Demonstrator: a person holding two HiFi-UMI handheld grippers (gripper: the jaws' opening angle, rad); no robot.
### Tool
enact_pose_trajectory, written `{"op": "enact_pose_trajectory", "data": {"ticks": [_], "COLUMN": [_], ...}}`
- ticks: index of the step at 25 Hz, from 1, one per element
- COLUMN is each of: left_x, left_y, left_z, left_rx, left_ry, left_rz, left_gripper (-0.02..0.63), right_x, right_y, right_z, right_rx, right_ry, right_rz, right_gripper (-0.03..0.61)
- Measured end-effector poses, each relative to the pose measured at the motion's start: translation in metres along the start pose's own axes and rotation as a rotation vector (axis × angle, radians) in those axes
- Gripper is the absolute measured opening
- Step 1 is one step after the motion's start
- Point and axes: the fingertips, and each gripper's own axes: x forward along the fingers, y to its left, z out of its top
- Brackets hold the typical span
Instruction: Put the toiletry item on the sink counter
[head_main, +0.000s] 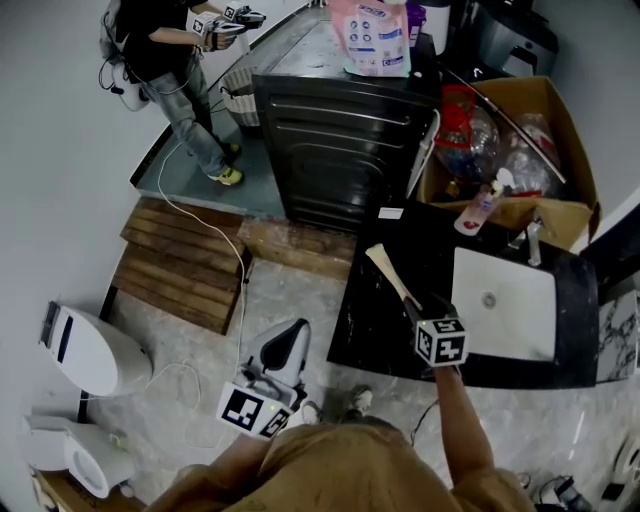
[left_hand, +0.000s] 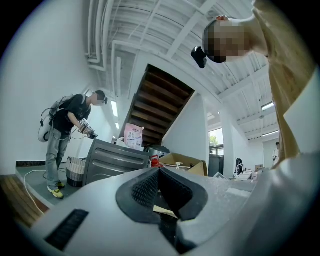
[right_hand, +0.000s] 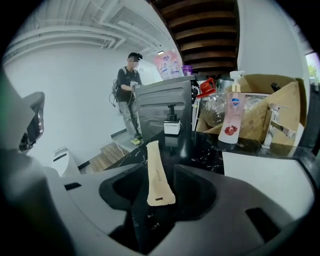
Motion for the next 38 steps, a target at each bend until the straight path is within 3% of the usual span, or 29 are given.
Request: {"op": "enact_pose_trajectory", "data": {"ticks": [6,16,26,33,38], "left_x": [0.006,0.018,0.021,0.018,0.017], "left_y": [-0.001,0.008,0.016,0.027,0.029], "left_z": [0.008,0.031,0.053,0.062,0.063], "left_rx": [0.008,0.046,0.08,0.094,0.095], "left_ry": [-0.017,-0.057,-0.093,-0.109,-0.111], "left_rz": [-0.026,-0.026,0.007,0.05,0.06], "left_gripper": [0.002,0.002,0.002,0.002,0.002], "right_x": [-0.035,-0.098,-0.194,-0.255,-0.279], "right_y": [-0.025,-0.045,-0.029,-0.025,-0.027], "right_z": [0.015,0.085,0.171,0.175,0.155], "right_rx": [0.055,0.149,0.054,-0.022,-0.027], "right_ry": [-0.1,-0.325,-0.611,-0.73,-0.751], "right_rz": [-0.077,-0.063,-0.023,-0.119,-0.169], "right_gripper": [0.005,0.002,0.003,0.003,0.003]}}
